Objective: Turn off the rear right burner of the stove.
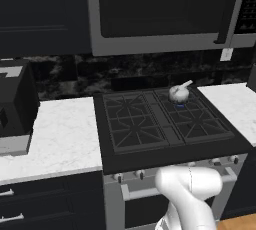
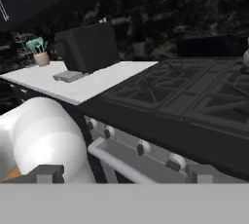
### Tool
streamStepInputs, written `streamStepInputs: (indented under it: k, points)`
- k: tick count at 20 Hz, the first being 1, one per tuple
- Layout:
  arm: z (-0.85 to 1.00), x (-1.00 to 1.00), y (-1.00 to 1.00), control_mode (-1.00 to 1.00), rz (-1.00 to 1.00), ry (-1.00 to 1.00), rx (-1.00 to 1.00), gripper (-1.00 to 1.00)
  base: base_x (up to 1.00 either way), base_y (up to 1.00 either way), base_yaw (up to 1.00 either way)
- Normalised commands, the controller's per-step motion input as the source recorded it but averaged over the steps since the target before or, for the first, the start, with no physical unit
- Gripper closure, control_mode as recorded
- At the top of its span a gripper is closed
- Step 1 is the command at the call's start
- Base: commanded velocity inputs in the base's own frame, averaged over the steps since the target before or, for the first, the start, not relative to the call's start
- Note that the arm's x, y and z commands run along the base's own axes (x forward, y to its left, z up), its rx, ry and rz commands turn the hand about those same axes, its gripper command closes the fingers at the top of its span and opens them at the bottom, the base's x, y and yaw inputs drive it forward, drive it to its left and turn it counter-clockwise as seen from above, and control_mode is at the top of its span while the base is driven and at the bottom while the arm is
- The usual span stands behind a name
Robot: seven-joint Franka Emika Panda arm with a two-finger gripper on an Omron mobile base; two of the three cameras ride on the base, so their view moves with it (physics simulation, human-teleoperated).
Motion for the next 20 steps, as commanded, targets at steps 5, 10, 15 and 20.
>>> streamStepInputs:
  k: [5,10,15,20]
  points:
    - [-0.67,0.0,0.0,-1.0,0.23,-0.36,-0.23,-1.0,0.0,0.0,0.0]
    - [-0.73,0.0,0.0,-1.0,0.04,-0.46,-0.05,-1.0,0.0,0.0,0.0]
    - [-0.48,0.28,0.07,-1.0,-0.13,-0.43,0.09,-1.0,0.0,0.0,0.0]
    - [-0.19,0.68,0.04,-1.0,-0.31,-0.21,-0.09,-1.0,0.0,0.0,0.0]
